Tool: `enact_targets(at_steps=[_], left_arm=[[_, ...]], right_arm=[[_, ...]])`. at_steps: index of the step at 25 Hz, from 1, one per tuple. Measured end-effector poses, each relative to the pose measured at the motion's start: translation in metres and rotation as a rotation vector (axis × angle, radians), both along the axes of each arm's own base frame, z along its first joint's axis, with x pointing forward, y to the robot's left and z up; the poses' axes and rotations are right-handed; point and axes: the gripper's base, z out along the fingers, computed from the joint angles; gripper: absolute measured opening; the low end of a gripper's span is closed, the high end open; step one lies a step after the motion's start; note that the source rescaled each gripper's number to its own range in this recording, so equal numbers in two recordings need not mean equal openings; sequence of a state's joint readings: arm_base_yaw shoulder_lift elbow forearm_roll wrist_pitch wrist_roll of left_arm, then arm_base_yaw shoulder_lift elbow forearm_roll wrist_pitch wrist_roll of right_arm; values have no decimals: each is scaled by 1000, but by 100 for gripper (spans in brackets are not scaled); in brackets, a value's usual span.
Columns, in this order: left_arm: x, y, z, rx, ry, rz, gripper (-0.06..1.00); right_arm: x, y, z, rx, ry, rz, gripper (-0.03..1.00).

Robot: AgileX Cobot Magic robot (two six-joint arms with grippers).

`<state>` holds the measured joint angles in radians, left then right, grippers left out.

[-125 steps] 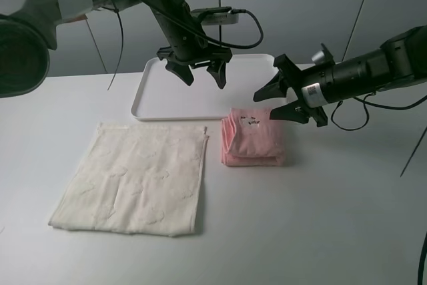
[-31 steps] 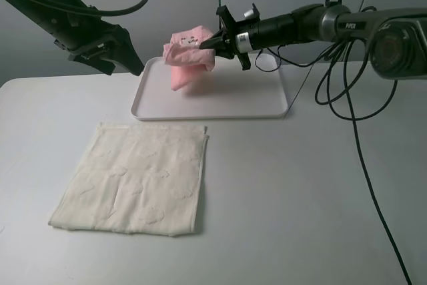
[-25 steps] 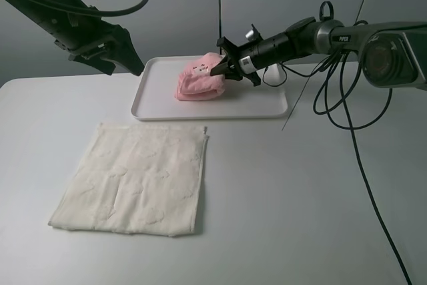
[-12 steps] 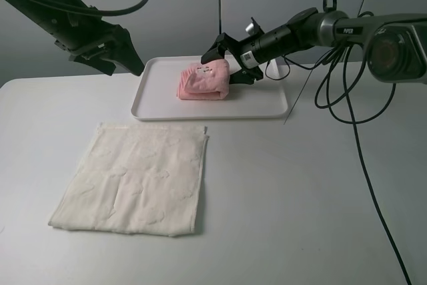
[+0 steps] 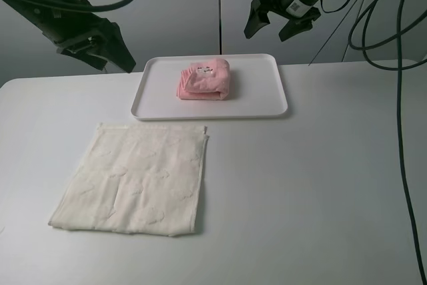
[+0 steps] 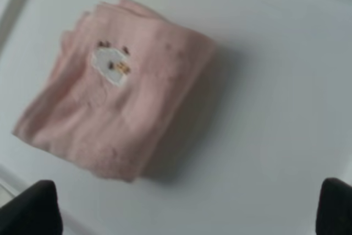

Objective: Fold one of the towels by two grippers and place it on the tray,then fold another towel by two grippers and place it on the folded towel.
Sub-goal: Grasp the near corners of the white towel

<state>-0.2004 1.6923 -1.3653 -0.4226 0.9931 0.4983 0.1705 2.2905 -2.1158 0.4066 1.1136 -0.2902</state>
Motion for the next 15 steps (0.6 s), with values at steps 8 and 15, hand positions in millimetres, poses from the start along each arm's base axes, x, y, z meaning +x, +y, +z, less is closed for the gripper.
enact_targets(at_steps=[8, 15], left_arm=[[-46, 37, -6, 150, -37, -17, 93], [-79, 62, -14, 413, -119, -322, 93]], right_arm=[[-61, -12, 14, -52, 73, 11, 100], [-151, 17, -1, -115, 60, 235, 100]])
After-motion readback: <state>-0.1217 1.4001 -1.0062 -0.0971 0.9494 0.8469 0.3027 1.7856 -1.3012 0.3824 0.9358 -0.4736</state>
